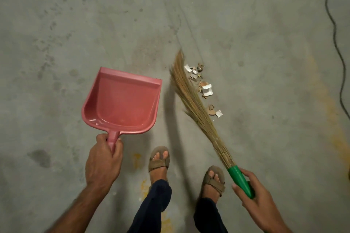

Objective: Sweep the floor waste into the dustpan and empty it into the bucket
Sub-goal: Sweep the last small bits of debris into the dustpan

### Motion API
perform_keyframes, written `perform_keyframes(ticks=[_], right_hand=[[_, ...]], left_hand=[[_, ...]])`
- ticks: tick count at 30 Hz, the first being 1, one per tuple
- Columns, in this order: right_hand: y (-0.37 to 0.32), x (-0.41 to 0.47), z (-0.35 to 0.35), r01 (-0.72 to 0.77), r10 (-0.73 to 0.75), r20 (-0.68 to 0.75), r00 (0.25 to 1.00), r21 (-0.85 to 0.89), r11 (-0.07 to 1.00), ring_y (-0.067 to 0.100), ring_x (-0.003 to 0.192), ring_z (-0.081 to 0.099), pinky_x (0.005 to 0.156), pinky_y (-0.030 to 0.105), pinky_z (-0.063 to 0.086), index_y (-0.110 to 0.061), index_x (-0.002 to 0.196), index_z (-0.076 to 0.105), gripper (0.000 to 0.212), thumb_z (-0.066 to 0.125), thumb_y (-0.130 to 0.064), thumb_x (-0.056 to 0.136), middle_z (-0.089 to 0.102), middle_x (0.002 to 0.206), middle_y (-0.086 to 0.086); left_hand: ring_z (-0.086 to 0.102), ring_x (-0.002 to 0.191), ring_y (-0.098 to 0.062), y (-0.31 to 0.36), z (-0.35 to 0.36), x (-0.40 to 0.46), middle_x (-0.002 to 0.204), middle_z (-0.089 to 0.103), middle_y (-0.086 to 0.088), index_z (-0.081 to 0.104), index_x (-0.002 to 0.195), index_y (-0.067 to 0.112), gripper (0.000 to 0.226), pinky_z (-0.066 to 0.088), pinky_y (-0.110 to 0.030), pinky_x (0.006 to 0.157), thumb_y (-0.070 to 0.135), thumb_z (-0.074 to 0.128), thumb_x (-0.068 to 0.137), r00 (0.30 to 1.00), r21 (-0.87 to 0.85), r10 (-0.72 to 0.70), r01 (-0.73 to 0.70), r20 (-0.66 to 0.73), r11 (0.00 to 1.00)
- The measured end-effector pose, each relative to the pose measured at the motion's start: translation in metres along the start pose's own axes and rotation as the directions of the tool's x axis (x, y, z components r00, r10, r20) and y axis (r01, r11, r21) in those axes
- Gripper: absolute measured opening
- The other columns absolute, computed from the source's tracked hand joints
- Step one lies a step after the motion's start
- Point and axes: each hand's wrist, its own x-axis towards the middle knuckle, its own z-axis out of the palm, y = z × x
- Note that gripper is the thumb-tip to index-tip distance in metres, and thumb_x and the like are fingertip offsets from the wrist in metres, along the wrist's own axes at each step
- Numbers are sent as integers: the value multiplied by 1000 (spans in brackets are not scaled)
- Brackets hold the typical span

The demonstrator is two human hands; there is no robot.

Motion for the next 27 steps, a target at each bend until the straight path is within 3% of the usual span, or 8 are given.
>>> perform_keyframes(ticks=[2,5,8,11,14,17,22,27], right_hand=[[-18,31,14,71,-72,-29,997,-43,997,4,83,64,66,22,52,-50,127,52,45,72,-33,91,66,93,-15],[-52,105,40,95,-98,-19,995,-137,986,4,90,58,74,28,51,-36,139,47,49,65,-42,94,60,111,-9],[-95,177,58,15,-6,49,999,-198,980,14,87,59,71,33,50,-26,140,48,51,63,-41,94,60,106,-2],[-106,208,66,-187,196,142,970,-71,980,21,81,64,67,36,56,-22,125,51,38,66,-34,92,62,98,3],[-69,167,71,-339,328,163,930,44,940,20,72,64,58,34,53,-17,117,51,31,66,-30,94,63,96,8],[-8,83,72,-330,320,82,944,164,930,21,58,60,58,43,53,-15,115,61,27,71,-25,92,65,80,8],[27,-28,36,-289,278,77,957,249,925,23,43,53,46,29,44,-30,114,60,45,83,-13,79,64,68,15],[24,-12,0,-61,67,-106,992,65,996,13,74,63,68,27,51,-36,118,58,35,71,-38,86,65,86,-3]], left_hand=[[54,55,-22,-4,-2,10,66,57,-4,47,92,16,20,38,-33,48,33,56,98,999,24,37,-38,17,999],[54,58,-24,-10,2,23,68,58,-5,46,92,18,21,42,-38,52,35,56,97,998,58,62,-63,19,996],[53,59,-25,-13,12,33,69,57,-4,45,90,17,23,40,-38,54,36,56,97,998,66,54,-55,19,996],[52,60,-26,-10,23,34,69,56,-4,45,89,15,24,39,-39,56,35,55,97,998,58,49,-51,34,997],[51,60,-24,-5,30,29,69,55,-4,45,87,14,25,38,-38,56,35,55,97,996,54,72,-75,56,996],[53,60,-25,-2,36,22,70,56,-5,47,88,14,25,42,-39,55,36,57,96,995,53,70,-74,70,996],[54,59,-21,4,51,12,70,57,-3,48,92,15,24,44,-38,54,36,57,96,994,58,35,-41,99,997],[55,60,-24,13,62,9,71,58,-5,46,93,16,24,44,-38,56,38,56,96,993,78,35,-45,115,996]])
